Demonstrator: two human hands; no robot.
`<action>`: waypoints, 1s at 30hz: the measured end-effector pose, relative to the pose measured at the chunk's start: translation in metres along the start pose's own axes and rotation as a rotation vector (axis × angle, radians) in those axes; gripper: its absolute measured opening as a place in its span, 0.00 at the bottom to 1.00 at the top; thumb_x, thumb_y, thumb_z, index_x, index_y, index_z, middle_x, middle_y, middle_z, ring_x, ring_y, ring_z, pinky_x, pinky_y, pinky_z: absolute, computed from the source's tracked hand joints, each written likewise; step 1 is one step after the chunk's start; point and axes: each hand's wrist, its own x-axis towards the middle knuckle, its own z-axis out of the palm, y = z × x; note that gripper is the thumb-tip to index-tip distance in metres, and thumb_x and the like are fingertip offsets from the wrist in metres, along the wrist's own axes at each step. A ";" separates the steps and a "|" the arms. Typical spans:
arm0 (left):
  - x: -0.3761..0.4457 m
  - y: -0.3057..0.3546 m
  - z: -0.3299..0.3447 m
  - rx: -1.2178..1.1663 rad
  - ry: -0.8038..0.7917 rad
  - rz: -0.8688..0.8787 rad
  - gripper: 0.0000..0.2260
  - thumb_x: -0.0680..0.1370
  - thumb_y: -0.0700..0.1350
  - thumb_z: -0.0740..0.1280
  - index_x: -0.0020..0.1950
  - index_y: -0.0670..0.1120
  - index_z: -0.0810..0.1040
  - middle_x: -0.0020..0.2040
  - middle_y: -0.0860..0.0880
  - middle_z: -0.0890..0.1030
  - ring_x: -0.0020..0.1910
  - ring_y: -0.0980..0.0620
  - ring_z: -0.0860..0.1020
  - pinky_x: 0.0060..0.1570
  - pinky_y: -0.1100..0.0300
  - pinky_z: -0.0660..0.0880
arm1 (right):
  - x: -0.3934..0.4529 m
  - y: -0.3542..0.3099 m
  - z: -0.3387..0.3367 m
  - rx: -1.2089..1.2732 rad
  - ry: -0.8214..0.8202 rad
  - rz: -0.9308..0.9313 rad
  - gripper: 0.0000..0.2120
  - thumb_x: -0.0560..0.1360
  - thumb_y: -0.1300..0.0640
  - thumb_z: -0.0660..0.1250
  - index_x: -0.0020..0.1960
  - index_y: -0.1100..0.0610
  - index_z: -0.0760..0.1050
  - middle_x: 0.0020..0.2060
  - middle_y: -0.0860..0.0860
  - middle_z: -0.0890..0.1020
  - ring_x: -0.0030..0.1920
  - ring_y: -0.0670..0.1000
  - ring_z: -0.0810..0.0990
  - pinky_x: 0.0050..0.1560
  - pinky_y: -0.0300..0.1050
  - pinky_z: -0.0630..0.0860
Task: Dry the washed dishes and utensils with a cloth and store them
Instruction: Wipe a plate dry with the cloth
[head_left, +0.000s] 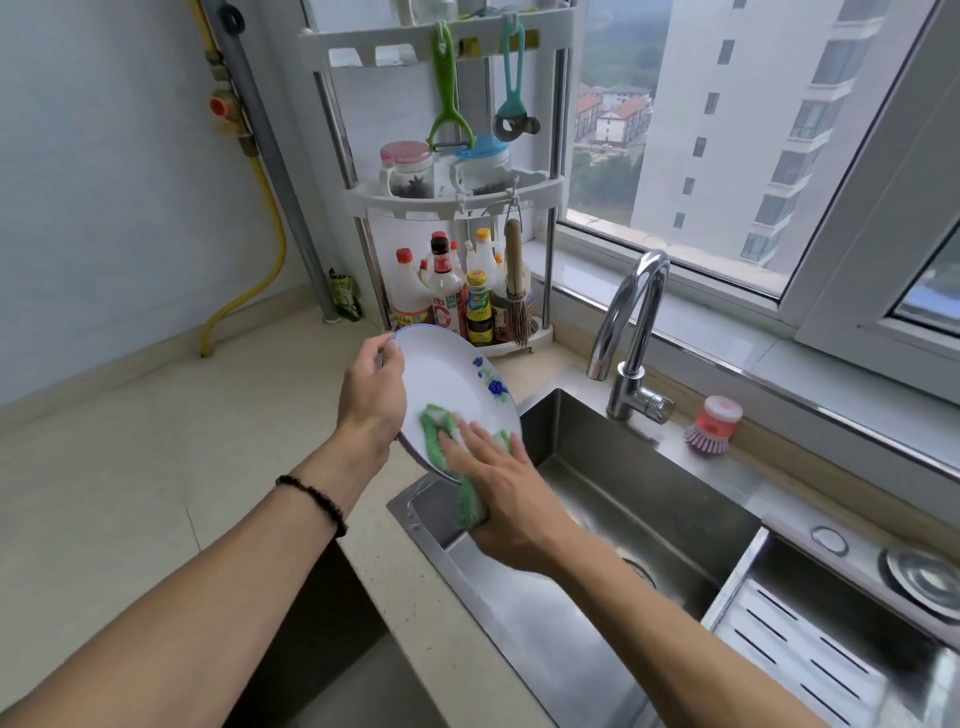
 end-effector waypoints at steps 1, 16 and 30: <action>0.001 0.000 -0.001 0.007 -0.012 -0.019 0.13 0.85 0.50 0.57 0.65 0.49 0.76 0.60 0.43 0.79 0.54 0.44 0.78 0.52 0.48 0.77 | -0.002 -0.005 0.001 0.025 -0.008 -0.044 0.42 0.79 0.57 0.66 0.82 0.48 0.42 0.81 0.48 0.42 0.79 0.47 0.40 0.76 0.55 0.32; -0.050 -0.020 0.010 -0.319 0.022 -0.202 0.26 0.74 0.41 0.70 0.71 0.53 0.69 0.60 0.46 0.80 0.55 0.45 0.81 0.49 0.44 0.83 | 0.004 -0.017 -0.014 -0.398 0.306 0.127 0.18 0.79 0.59 0.61 0.68 0.57 0.76 0.55 0.54 0.82 0.61 0.56 0.80 0.66 0.66 0.23; -0.052 0.001 -0.002 -0.204 0.150 -0.137 0.17 0.70 0.44 0.59 0.58 0.54 0.76 0.53 0.45 0.80 0.53 0.39 0.79 0.50 0.38 0.81 | 0.003 -0.008 -0.019 -0.076 -0.053 -0.031 0.48 0.74 0.52 0.72 0.82 0.48 0.44 0.82 0.51 0.48 0.81 0.53 0.46 0.74 0.55 0.35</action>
